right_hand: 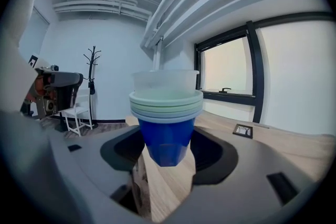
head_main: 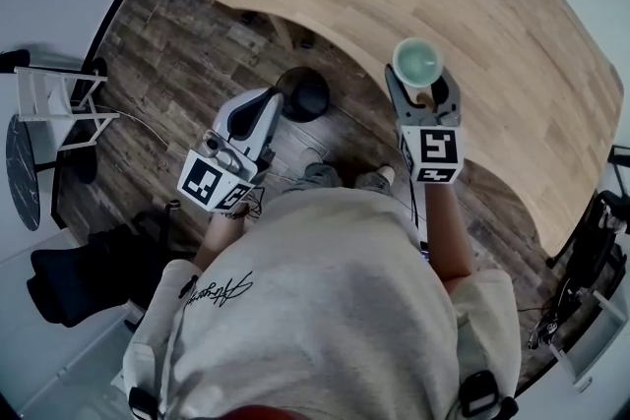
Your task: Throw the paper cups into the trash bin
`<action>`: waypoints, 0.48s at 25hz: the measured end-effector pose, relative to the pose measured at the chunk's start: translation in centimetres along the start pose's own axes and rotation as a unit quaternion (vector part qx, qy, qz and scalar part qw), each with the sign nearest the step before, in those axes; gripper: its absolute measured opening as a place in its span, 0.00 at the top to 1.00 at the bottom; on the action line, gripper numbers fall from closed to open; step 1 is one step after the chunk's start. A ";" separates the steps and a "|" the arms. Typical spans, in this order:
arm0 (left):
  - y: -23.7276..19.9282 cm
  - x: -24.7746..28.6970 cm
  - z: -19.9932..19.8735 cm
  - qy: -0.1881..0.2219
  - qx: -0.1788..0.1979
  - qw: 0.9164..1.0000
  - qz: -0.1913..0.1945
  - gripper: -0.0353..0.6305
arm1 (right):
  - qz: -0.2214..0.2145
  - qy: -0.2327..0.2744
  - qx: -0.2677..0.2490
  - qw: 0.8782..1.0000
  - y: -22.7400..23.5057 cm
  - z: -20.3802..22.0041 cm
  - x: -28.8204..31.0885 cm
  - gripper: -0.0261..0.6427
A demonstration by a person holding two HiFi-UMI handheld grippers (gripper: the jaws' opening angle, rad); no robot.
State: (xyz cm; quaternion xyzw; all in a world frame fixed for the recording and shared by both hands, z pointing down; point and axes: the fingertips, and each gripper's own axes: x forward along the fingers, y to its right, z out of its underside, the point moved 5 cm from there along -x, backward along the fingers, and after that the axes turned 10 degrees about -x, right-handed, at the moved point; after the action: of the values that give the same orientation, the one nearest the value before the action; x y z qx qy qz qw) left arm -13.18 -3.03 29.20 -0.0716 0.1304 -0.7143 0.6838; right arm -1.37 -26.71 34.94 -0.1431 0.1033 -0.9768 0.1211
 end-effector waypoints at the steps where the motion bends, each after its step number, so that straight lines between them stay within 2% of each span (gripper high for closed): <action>1: -0.5 -0.3 -0.2 0.001 0.000 1.000 -0.002 0.94 | -0.003 0.001 -0.002 1.000 -0.4 -0.2 0.5 0.55; 12: -5.3 -5.3 -1.9 0.000 0.002 1.000 -0.025 0.94 | -0.042 0.014 -0.012 0.999 -6.5 -3.1 4.9 0.55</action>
State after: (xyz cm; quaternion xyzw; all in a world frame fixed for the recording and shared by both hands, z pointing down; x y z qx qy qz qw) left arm -18.51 2.54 29.32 -0.0734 0.1270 -0.7312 0.6662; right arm -8.23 -21.29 34.80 -0.1347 0.1107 -0.9817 0.0768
